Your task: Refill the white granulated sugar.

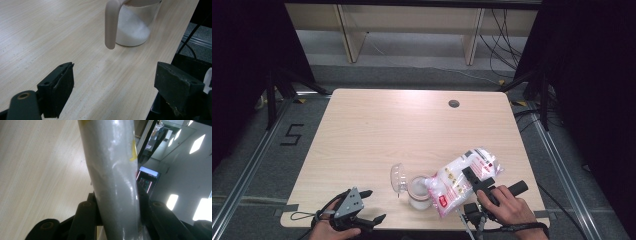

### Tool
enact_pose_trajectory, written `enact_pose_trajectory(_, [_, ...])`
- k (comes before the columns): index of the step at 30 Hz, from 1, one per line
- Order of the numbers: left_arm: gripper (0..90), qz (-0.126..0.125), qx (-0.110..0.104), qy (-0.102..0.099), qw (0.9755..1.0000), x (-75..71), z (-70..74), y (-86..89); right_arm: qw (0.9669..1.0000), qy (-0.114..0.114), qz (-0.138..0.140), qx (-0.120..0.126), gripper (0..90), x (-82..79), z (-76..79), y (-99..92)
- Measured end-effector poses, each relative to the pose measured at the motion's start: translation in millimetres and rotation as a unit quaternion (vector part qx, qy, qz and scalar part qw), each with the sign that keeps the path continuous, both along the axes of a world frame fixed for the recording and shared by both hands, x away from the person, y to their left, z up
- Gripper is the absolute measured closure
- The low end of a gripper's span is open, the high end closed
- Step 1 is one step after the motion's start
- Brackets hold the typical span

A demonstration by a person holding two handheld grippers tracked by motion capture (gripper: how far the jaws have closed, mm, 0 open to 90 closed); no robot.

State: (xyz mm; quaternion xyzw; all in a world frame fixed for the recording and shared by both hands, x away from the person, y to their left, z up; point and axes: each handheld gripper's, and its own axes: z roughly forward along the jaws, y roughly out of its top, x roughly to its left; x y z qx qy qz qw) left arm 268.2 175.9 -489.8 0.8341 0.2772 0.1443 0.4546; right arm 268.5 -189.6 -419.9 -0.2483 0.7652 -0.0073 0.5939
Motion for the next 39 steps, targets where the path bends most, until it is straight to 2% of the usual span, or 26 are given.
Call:
enact_pose_trajectory(1, [15.8, 0.001, -0.001, 0.001, 1.0, -0.1, 0.0, -0.1, 1.0, -0.001, -0.002, -0.007, 71.4, -0.4, 1.3, 0.4])
enact_pose_trajectory(12, [15.8, -0.002, 0.005, 0.0, 1.0, 0.0, 0.6, 0.3, 1.0, -0.003, 0.002, -0.009, 71.7, 0.4, 1.5, 0.7])
enact_pose_trajectory(13, [15.8, -0.002, 0.004, -0.001, 1.0, 0.1, 0.5, 0.3, 1.0, -0.002, -0.004, 0.002, 71.7, -0.1, -0.3, -0.7])
enact_pose_trajectory(16, [15.8, -0.008, 0.01, -0.006, 0.9999, 1.0, 1.2, 1.0, 0.9999, 0.0, -0.008, 0.007, 71.8, 0.0, -1.0, -1.4])
enact_pose_trajectory(18, [15.8, -0.008, 0.007, -0.008, 0.9999, 1.2, 0.8, 0.7, 0.9999, 0.005, -0.012, 0.012, 71.9, 0.4, -2.0, -2.2])
enact_pose_trajectory(20, [15.8, -0.007, 0.005, -0.008, 0.9999, 1.1, 0.7, 0.6, 1.0, 0.002, -0.004, 0.0, 72.0, 1.9, 0.3, -1.4])
enact_pose_trajectory(21, [15.8, 0.0, 0.002, 0.001, 1.0, -0.2, 0.5, 0.1, 1.0, 0.001, -0.002, -0.002, 72.0, 2.3, 0.9, -1.4])
enact_pose_trajectory(23, [15.8, -0.002, 0.005, -0.001, 1.0, 0.1, 0.8, 0.4, 0.9999, 0.002, -0.009, 0.006, 72.2, 2.3, -0.5, -3.1])
enact_pose_trajectory(25, [15.8, -0.002, 0.005, 0.0, 1.0, 0.0, 0.7, 0.3, 0.9999, 0.005, -0.014, 0.001, 72.3, 2.1, 0.2, -3.3])
enact_pose_trajectory(29, [15.8, -0.002, 0.004, 0.0, 1.0, 0.0, 0.8, 0.3, 0.9998, 0.005, -0.015, 0.012, 72.5, 2.9, -1.9, -4.1])
enact_pose_trajectory(30, [15.8, 0.0, 0.003, 0.002, 1.0, -0.3, 0.7, 0.2, 0.9999, 0.005, -0.014, 0.009, 72.5, 3.1, -2.1, -4.4])
enact_pose_trajectory(31, [15.8, -0.001, 0.003, 0.001, 1.0, -0.2, 0.7, 0.2, 1.0, 0.002, -0.001, 0.0, 72.6, 4.8, -0.4, -3.1])
enact_pose_trajectory(33, [15.8, -0.003, 0.005, -0.001, 1.0, 0.1, 0.9, 0.4, 1.0, 0.005, -0.008, 0.0, 72.7, 5.0, -0.4, -2.9])
enact_pose_trajectory(36, [15.8, 0.001, -0.001, 0.002, 1.0, -0.6, 0.5, -0.5, 0.9997, 0.012, -0.011, 0.016, 72.8, 6.5, -3.1, -4.9])
enact_pose_trajectory(37, [15.8, 0.0, 0.006, 0.001, 1.0, -0.2, 1.0, 0.4, 0.9995, 0.016, -0.021, 0.018, 72.9, 6.1, -2.7, -5.4])
enact_pose_trajectory(38, [15.8, 0.0, 0.008, 0.001, 1.0, -0.1, 1.1, 0.6, 0.9996, 0.015, -0.01, 0.02, 72.9, 8.6, -1.9, -5.3])
enact_pose_trajectory(39, [15.8, 0.0, 0.004, 0.002, 1.0, -0.4, 1.0, 0.3, 0.999, 0.021, -0.017, 0.035, 72.9, 9.5, -2.8, -7.4])
